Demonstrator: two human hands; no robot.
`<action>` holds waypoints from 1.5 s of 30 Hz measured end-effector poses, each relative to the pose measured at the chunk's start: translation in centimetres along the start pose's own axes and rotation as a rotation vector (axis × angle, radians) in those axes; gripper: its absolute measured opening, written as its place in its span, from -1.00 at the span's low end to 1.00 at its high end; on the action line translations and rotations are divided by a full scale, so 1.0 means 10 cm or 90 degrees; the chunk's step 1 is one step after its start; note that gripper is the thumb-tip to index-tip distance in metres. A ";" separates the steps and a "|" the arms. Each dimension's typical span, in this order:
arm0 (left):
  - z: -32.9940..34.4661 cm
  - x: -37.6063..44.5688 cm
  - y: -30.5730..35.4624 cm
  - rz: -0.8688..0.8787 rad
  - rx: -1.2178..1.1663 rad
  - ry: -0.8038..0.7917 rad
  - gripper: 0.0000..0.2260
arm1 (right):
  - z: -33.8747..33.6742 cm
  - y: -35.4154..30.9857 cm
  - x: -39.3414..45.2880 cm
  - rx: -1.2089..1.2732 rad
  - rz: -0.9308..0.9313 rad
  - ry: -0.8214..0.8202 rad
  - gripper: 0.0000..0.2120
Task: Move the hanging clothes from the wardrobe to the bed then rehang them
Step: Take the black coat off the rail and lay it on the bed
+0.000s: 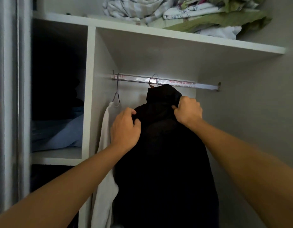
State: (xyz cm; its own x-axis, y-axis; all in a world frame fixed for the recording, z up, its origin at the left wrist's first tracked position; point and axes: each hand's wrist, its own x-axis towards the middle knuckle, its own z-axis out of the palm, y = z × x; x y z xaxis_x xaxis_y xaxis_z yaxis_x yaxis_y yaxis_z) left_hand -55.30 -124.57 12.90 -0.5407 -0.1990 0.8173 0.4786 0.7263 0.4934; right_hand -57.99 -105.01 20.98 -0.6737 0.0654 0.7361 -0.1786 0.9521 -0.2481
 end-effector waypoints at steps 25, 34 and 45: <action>0.32 0.06 0.13 -0.075 0.036 -0.133 -0.62 | -0.57 0.81 -0.37 -0.006 0.039 0.089 -0.70; 0.50 0.16 0.25 0.000 -0.065 -0.262 -0.57 | -1.13 0.87 -1.03 -0.080 -0.030 0.164 -0.69; 0.41 0.01 0.68 0.040 -0.193 -0.653 -0.29 | -2.13 0.92 -2.29 -0.126 0.002 0.195 -0.69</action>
State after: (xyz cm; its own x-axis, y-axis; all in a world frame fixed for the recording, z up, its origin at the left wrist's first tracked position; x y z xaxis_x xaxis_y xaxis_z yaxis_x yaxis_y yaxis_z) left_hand -54.87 -116.95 15.11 -0.7652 0.5835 0.2722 0.6007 0.4948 0.6280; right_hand -28.98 -91.37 15.27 -0.4230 0.1266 0.8972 -0.0147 0.9891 -0.1465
